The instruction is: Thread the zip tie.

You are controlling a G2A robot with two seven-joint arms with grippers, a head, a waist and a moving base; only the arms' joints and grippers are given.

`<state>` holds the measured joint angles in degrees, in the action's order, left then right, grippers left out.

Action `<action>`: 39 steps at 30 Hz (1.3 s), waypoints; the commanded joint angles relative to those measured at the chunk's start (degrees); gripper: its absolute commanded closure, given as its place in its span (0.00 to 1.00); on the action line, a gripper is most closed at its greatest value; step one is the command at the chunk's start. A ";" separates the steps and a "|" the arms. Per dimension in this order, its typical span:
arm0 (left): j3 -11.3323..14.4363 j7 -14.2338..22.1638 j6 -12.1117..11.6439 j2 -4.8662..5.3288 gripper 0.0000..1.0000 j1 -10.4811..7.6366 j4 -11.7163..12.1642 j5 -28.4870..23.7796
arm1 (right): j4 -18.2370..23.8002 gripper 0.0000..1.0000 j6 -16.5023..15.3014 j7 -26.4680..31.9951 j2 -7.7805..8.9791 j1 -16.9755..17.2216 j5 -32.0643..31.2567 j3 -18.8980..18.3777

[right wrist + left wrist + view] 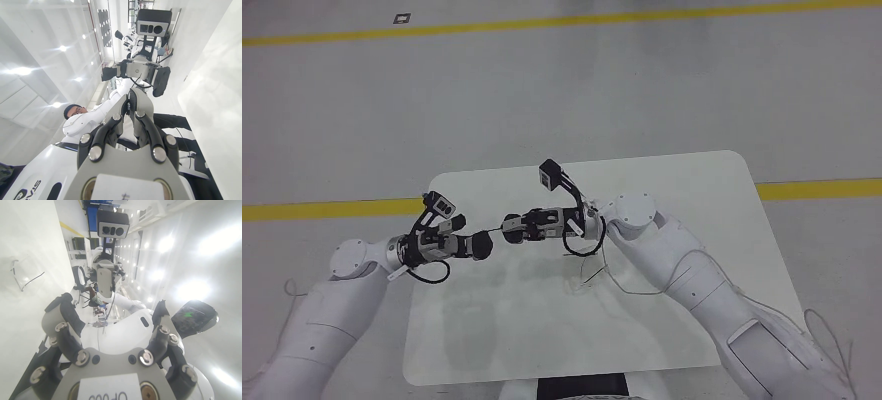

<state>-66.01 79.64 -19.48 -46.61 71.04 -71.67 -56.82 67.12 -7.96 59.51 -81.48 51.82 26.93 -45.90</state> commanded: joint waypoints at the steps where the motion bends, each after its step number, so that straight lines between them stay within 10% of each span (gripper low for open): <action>1: -0.03 0.00 0.00 0.00 0.00 0.02 0.03 0.00 | 0.02 1.00 0.01 -0.03 0.01 0.02 -0.03 -0.02; 20: -0.11 -1.23 0.97 -0.85 0.00 0.42 -1.76 -0.39 | 1.18 1.00 1.84 -2.10 -0.26 -0.12 -3.51 0.97; 25: -0.31 -0.69 1.17 -1.03 0.51 0.41 -1.52 -0.33 | 0.94 1.00 1.96 -2.05 -0.36 -0.39 -3.99 1.07; 39: -0.72 -0.34 2.16 -1.49 0.69 0.83 -1.15 0.35 | 0.52 1.00 3.25 -1.02 -0.62 -1.20 -5.78 1.91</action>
<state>-66.71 79.27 -17.40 -48.07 71.87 -72.83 -56.53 67.67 -4.69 58.50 -82.08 50.61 21.13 -44.01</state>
